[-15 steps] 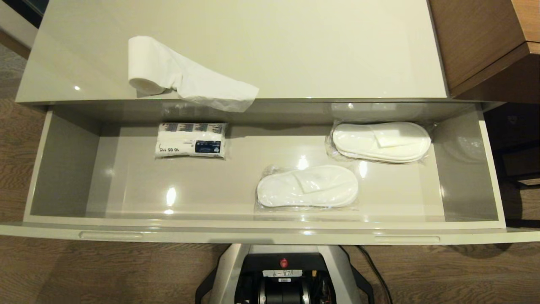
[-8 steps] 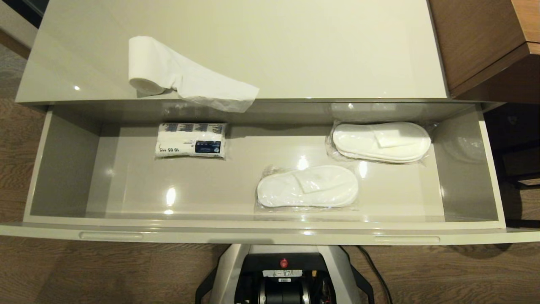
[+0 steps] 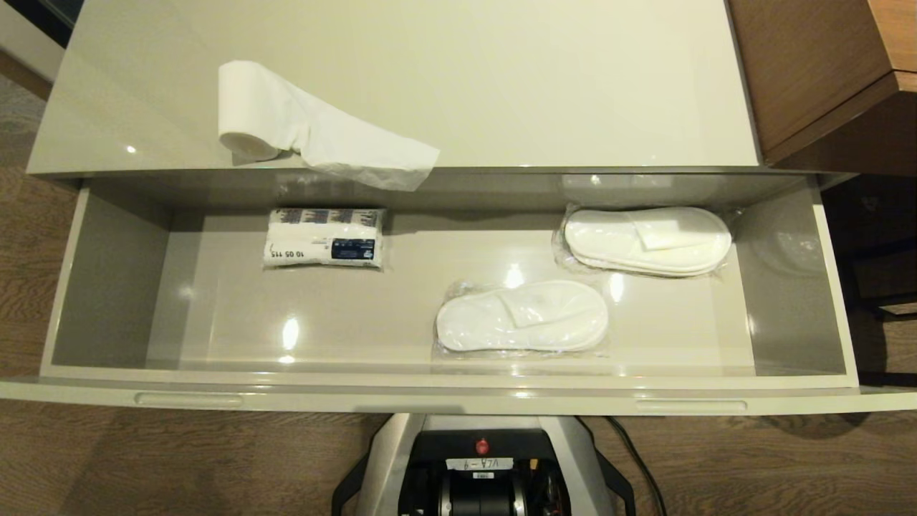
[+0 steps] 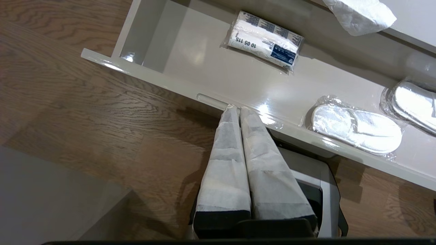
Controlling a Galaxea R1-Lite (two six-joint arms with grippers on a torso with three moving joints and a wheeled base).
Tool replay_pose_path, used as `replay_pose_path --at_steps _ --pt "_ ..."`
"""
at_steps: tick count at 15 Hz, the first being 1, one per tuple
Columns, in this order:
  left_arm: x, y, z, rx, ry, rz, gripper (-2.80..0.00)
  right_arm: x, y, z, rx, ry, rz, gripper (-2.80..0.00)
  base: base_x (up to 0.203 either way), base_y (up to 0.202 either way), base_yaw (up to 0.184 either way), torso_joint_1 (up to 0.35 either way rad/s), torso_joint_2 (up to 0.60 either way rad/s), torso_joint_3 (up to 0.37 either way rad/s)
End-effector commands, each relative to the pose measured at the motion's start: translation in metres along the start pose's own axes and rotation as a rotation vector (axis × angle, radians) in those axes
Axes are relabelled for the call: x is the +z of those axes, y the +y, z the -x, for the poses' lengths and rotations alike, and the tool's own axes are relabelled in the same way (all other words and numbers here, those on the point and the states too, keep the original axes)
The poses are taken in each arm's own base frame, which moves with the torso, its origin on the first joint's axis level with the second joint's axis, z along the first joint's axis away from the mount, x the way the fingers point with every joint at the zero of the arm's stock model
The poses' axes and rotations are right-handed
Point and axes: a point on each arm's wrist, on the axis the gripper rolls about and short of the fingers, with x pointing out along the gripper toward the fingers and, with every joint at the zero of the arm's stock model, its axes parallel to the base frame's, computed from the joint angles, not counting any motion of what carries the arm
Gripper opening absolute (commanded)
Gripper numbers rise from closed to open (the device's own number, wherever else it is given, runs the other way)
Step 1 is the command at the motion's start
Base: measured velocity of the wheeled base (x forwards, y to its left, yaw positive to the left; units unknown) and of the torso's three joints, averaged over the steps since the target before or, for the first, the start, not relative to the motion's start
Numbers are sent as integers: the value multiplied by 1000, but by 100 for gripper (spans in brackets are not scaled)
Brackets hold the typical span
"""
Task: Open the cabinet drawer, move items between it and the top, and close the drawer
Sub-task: Pick up the roll paper on the table
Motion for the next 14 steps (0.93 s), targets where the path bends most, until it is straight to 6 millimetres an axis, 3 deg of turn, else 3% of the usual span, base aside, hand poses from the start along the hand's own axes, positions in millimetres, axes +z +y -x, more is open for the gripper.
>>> replay_pose_path --at_steps 1,3,10,14 --pt "0 0 -1 5 7 2 -280 -21 8 -41 13 -237 -8 -280 0 0 0 0 0 0" --pt "0 0 -1 4 5 0 -280 -43 12 -57 56 -225 16 -280 0 0 0 0 0 0" --pt "-2 0 -1 -14 21 0 -280 -41 13 -54 146 -237 -3 -280 0 0 0 0 0 0" --pt "-16 4 -15 26 90 -66 -280 -42 13 -54 148 -243 -22 -280 0 0 0 0 0 0"
